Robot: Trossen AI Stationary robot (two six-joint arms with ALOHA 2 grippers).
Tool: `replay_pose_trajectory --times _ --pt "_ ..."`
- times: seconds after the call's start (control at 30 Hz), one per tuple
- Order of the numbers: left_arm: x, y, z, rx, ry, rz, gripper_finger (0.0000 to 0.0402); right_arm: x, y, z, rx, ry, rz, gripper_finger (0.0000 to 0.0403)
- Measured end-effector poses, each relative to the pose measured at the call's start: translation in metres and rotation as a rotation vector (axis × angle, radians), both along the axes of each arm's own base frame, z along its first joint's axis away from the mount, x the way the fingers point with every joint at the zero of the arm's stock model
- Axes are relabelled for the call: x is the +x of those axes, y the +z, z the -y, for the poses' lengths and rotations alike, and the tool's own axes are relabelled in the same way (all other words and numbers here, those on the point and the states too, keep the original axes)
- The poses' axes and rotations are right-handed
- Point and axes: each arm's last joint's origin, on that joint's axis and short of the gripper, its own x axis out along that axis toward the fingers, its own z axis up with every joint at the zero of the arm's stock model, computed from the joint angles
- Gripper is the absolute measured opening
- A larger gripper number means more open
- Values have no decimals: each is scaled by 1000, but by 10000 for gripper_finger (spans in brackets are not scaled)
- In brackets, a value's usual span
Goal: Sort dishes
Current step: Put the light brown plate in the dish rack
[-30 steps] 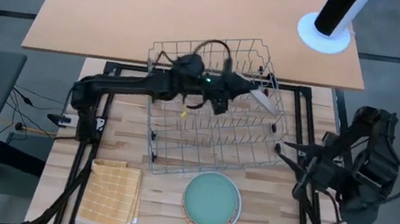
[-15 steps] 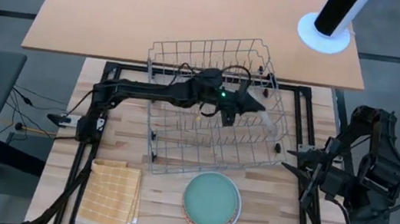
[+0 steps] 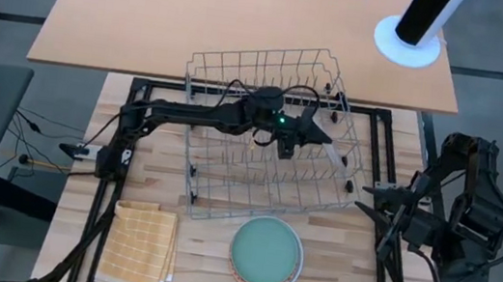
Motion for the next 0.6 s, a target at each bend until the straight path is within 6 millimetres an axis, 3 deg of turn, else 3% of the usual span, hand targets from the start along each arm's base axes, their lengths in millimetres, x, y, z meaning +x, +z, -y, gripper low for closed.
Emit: replay_pose_trajectory --times 0.23,0.6 --pt "-3 -5 -12 -8 -54 -44 0 0 0 0 -12 -15 12 152" --pt "-5 -2 -14 -3 -92 -20 0 0 0 0 -22 -16 10 152"
